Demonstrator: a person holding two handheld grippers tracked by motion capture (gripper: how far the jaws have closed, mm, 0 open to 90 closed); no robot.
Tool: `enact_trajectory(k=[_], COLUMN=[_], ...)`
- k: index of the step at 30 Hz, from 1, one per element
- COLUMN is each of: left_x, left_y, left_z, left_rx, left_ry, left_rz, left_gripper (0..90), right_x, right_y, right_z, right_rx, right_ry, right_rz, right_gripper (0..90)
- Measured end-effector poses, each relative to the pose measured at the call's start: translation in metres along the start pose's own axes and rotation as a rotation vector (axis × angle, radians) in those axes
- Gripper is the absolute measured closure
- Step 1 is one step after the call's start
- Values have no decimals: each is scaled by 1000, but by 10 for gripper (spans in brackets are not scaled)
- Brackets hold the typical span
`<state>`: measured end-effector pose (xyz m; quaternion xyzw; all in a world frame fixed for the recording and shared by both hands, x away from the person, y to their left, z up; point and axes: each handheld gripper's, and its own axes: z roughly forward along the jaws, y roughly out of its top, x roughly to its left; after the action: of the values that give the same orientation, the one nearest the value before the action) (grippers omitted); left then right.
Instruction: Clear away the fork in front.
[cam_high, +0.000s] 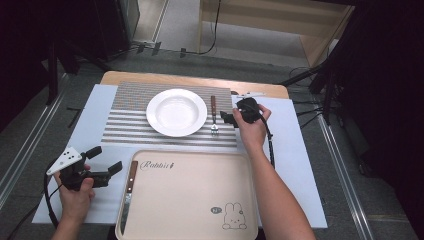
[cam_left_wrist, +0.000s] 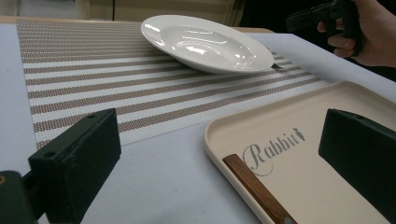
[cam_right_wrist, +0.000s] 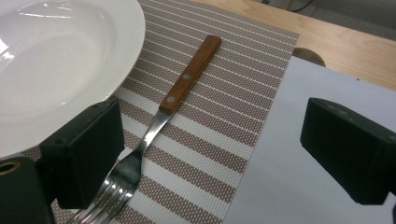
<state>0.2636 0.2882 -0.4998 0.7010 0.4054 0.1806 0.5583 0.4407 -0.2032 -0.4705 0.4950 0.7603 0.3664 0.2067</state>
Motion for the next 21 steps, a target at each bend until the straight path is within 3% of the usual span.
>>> enact_trajectory(k=[4, 5, 7, 15, 19, 21], left_x=[0, 0, 0, 0, 0, 0], left_y=[0, 0, 0, 0, 0, 0], left_z=[0, 0, 0, 0, 0, 1], left_rx=[0, -1, 0, 1, 1, 2], left_ry=[-1, -2, -2, -2, -2, -3], left_rz=[-1, -1, 0, 2, 3, 4], left_gripper=[0, 0, 0, 0, 0, 0], right_x=[-2, -1, 0, 3, 7, 8], right_y=[3, 5, 6, 15, 20, 20], right_z=[7, 12, 14, 23, 30, 33], right_rx=[24, 48, 46, 87, 113, 113], right_ry=[13, 0, -20, -43, -79, -46], right_rz=[27, 21, 27, 47, 60, 65], right_gripper=[60, 127, 204, 340, 390, 449])
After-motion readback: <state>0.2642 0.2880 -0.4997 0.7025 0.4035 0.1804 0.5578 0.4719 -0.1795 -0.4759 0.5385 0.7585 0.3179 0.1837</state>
